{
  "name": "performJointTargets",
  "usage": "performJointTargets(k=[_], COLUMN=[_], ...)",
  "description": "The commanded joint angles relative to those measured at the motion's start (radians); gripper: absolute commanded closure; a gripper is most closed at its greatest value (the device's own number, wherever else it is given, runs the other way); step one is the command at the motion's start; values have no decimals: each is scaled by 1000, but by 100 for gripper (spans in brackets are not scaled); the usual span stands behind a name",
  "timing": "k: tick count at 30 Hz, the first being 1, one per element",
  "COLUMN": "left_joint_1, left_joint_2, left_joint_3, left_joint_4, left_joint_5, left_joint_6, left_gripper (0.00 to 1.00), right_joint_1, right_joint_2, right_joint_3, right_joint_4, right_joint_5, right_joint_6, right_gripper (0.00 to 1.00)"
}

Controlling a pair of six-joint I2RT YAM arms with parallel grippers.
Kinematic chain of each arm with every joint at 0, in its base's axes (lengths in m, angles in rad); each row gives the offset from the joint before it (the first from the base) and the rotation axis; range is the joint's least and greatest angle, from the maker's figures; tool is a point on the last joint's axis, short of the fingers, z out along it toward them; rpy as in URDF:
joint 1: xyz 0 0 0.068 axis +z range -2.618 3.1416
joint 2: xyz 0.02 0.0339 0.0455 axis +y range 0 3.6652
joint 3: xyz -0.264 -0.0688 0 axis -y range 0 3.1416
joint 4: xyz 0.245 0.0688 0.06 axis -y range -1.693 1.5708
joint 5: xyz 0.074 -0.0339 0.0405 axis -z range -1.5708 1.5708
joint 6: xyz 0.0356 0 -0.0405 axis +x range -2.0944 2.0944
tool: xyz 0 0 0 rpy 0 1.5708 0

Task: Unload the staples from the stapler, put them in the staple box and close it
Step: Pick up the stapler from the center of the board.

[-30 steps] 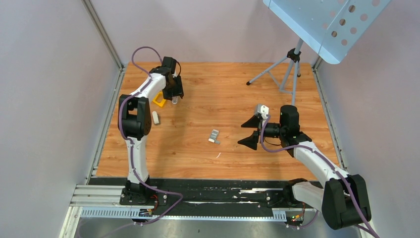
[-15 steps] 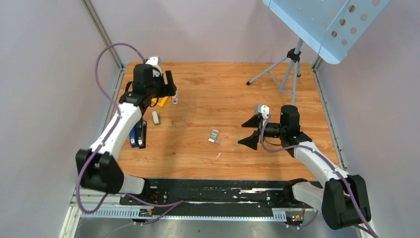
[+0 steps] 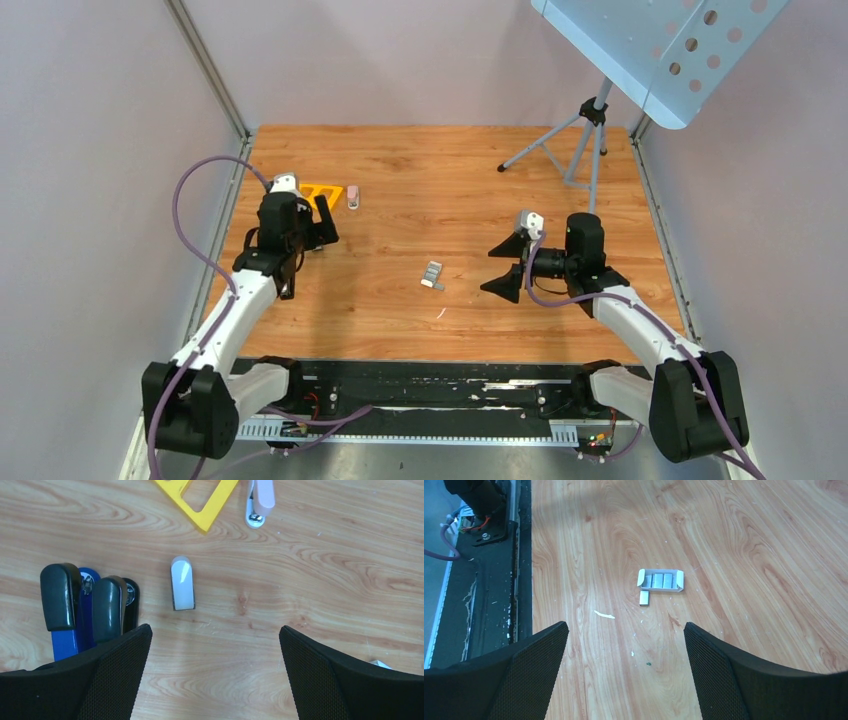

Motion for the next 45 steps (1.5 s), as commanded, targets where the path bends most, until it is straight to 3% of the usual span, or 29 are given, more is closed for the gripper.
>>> performJointTargets(k=[1,6,15,22,29,36,45], left_joint_1=[32,53,78,82,83,83,82], left_joint_2=[86,224,455,573,621,615,562], left_joint_3=[17,85,196,273,293,284,249], left_joint_4=[46,23,10,-29,-36,-37,-40], left_joint_5=[-5,-30,-34,-75,-104,-108,-71], left_joint_6=[-47,-61,-41,-29,-37,-39,-39], left_gripper=[1,8,24,31,52,60,92], right_joint_1=[-9,-9,-9,-10,-10,-10,-10], right_joint_2=[10,12,6,7,14,17,16], right_joint_3=[-7,-19,-50,-52,-52,-49,-50], right_joint_4=[-18,1,30,36,45,49,54], right_joint_5=[92,196,228,226,220,219,215], right_joint_6=[33,75,105,106,108,109,112], right_gripper=[9,9,10,10,10,10,11])
